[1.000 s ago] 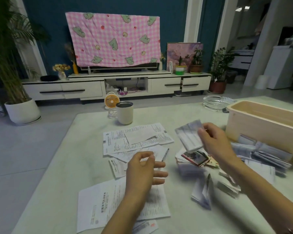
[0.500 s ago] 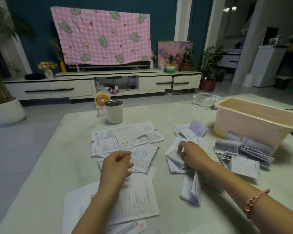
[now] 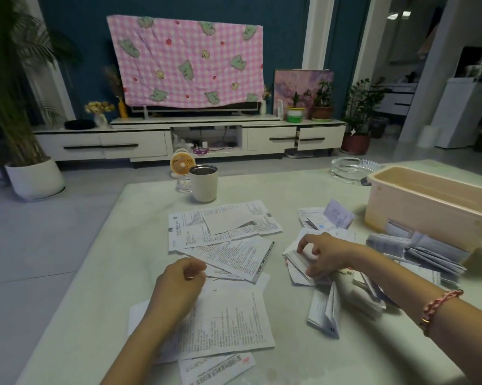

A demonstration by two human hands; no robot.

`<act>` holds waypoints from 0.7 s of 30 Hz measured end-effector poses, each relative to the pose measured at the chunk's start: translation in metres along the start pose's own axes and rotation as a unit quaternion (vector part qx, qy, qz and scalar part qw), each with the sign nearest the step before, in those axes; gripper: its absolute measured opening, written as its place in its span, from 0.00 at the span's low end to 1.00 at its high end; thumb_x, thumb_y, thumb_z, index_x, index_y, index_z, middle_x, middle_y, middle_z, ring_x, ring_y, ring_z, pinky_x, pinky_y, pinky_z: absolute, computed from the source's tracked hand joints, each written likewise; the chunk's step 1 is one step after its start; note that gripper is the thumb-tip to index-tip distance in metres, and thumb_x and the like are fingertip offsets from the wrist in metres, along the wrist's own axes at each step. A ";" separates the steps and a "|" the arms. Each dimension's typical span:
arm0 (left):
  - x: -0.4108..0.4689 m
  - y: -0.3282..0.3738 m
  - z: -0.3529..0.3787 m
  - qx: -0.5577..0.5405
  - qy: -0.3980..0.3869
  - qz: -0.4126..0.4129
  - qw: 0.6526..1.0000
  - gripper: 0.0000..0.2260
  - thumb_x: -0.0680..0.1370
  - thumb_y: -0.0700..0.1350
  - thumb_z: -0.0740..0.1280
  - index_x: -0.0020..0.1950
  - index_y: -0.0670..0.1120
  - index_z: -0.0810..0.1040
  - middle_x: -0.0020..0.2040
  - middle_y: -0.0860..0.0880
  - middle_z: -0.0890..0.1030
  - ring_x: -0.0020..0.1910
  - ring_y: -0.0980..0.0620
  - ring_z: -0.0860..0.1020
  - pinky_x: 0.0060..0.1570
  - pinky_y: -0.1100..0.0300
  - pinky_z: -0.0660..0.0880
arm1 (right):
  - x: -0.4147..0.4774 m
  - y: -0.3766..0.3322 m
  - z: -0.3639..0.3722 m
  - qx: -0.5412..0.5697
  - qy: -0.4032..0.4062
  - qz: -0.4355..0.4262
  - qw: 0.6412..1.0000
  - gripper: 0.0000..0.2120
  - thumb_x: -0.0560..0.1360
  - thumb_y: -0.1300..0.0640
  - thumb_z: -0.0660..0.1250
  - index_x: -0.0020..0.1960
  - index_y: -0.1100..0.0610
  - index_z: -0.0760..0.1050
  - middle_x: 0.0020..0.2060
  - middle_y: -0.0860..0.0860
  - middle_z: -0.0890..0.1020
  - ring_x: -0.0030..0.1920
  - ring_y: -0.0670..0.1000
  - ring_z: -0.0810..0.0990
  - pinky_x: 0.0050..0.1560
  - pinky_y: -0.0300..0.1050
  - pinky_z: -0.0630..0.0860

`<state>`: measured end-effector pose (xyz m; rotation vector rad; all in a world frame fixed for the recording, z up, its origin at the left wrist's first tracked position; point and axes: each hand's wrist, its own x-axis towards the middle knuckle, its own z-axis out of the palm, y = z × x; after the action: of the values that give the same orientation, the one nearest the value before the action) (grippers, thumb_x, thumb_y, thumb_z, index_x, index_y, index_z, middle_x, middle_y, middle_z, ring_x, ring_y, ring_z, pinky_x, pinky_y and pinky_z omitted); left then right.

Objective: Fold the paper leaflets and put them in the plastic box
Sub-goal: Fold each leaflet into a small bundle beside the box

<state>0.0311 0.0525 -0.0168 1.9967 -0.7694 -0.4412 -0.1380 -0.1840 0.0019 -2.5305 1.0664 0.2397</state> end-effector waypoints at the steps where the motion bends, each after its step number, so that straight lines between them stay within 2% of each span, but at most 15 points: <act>1: -0.003 -0.002 -0.003 0.022 -0.009 0.013 1.000 0.07 0.77 0.40 0.64 0.53 0.50 0.77 0.54 0.50 0.80 0.50 0.53 0.76 0.51 0.62 0.70 | -0.001 -0.001 0.001 -0.008 0.005 -0.005 1.000 0.25 0.71 0.56 0.72 0.65 0.49 0.68 0.53 0.49 0.67 0.51 0.48 0.69 0.51 0.37 0.67; 4: -0.009 -0.008 -0.007 0.090 -0.046 0.037 0.994 0.13 0.77 0.44 0.65 0.62 0.50 0.74 0.63 0.49 0.75 0.59 0.54 0.73 0.53 0.66 0.65 | -0.004 -0.008 0.002 -0.050 0.054 -0.034 0.997 0.25 0.72 0.57 0.68 0.67 0.49 0.67 0.58 0.52 0.69 0.51 0.49 0.69 0.50 0.38 0.67; 6: -0.011 -0.012 -0.010 0.126 -0.071 0.040 0.989 0.21 0.74 0.49 0.69 0.67 0.53 0.70 0.67 0.51 0.72 0.64 0.54 0.70 0.58 0.65 0.64 | -0.010 -0.022 -0.001 -0.018 0.109 -0.066 0.992 0.23 0.74 0.55 0.66 0.67 0.49 0.66 0.59 0.53 0.71 0.52 0.49 0.71 0.50 0.38 0.66; 8: -0.013 -0.019 -0.013 0.187 -0.109 0.030 0.976 0.34 0.68 0.58 0.72 0.71 0.54 0.63 0.71 0.53 0.66 0.70 0.53 0.65 0.68 0.58 0.61 | -0.017 -0.045 -0.001 0.026 0.136 -0.125 0.982 0.19 0.76 0.56 0.65 0.66 0.50 0.68 0.58 0.53 0.73 0.51 0.48 0.72 0.50 0.38 0.67; 10: -0.014 -0.024 -0.014 0.268 -0.148 0.018 0.952 0.42 0.65 0.62 0.71 0.74 0.55 0.57 0.74 0.54 0.59 0.73 0.52 0.57 0.73 0.50 0.53 | -0.025 -0.069 0.005 0.040 0.126 -0.183 0.974 0.18 0.76 0.57 0.65 0.65 0.51 0.69 0.57 0.52 0.73 0.50 0.47 0.72 0.50 0.36 0.67; 13: -0.013 -0.028 -0.015 0.333 -0.165 0.011 0.928 0.46 0.63 0.65 0.70 0.75 0.55 0.52 0.75 0.54 0.54 0.75 0.51 0.51 0.73 0.46 0.48 | -0.033 -0.098 0.023 0.034 0.079 -0.242 0.966 0.20 0.75 0.55 0.67 0.66 0.52 0.69 0.59 0.52 0.74 0.51 0.45 0.71 0.50 0.34 0.66; 16: -0.014 -0.025 -0.017 0.351 -0.152 0.016 0.924 0.47 0.63 0.64 0.71 0.75 0.55 0.52 0.71 0.52 0.59 0.71 0.51 0.56 0.72 0.46 0.50 | -0.039 -0.117 0.041 0.027 0.034 -0.279 0.959 0.23 0.73 0.56 0.68 0.67 0.54 0.68 0.60 0.54 0.74 0.55 0.48 0.72 0.51 0.34 0.65; 21: -0.017 -0.022 -0.020 0.364 -0.129 0.024 0.922 0.43 0.64 0.62 0.72 0.73 0.56 0.56 0.66 0.51 0.63 0.69 0.51 0.59 0.71 0.48 0.53 | -0.043 -0.136 0.065 0.003 -0.012 -0.291 0.957 0.33 0.70 0.53 0.73 0.70 0.53 0.64 0.64 0.53 0.71 0.64 0.50 0.68 0.63 0.41 0.64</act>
<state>0.0380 0.0849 -0.0256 2.6274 -1.2826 -0.4318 -0.0709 -0.0431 -0.0067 -2.6918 0.2740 0.0977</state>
